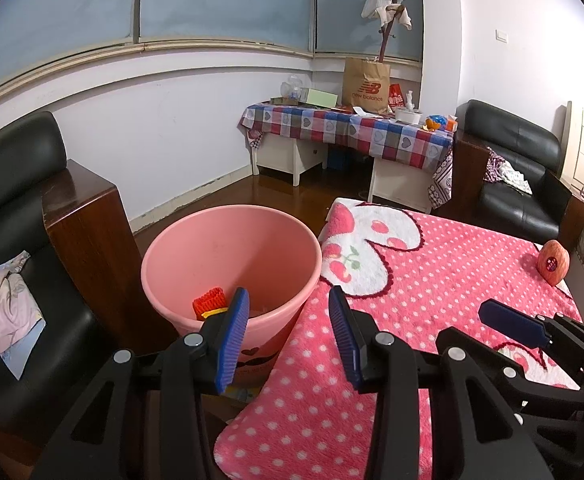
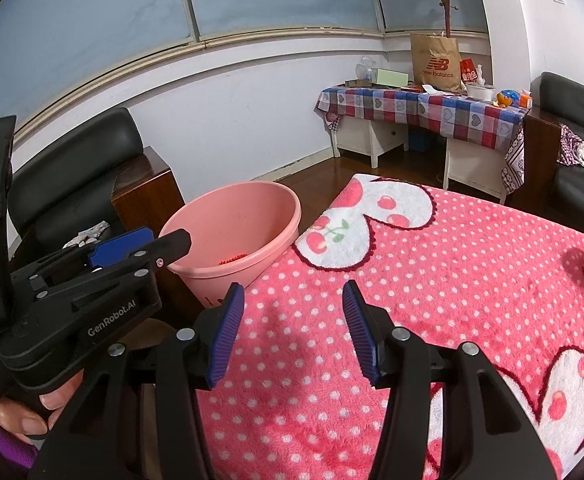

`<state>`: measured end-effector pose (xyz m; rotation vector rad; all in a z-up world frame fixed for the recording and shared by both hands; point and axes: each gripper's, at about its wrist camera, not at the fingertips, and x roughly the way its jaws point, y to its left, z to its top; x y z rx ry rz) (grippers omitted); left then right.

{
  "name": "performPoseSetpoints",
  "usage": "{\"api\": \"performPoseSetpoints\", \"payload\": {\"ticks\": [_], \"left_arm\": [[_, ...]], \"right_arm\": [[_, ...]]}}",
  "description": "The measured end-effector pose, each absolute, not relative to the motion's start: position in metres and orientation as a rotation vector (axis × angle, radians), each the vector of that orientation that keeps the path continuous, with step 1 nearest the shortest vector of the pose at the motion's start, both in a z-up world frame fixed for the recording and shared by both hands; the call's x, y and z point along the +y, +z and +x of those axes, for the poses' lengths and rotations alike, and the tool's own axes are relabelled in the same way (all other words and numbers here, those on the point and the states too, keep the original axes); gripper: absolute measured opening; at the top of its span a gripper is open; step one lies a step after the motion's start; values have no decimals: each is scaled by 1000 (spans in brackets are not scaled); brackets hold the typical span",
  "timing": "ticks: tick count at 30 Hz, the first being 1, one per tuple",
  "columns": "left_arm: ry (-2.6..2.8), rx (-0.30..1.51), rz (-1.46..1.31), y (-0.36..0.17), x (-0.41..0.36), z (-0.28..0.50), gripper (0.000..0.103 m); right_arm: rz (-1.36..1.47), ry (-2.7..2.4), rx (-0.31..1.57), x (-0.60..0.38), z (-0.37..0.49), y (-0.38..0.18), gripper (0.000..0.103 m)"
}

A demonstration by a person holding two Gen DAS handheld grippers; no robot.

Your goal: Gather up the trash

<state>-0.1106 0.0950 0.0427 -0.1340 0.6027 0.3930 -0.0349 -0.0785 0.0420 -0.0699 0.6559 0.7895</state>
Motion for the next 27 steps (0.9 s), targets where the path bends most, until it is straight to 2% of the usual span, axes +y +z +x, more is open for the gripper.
{"api": "performPoseSetpoints", "payload": {"ticks": [27], "left_arm": [[402, 618, -145, 34, 95, -110, 41]], "right_arm": [[-69, 787, 659, -79, -34, 41, 52]]}}
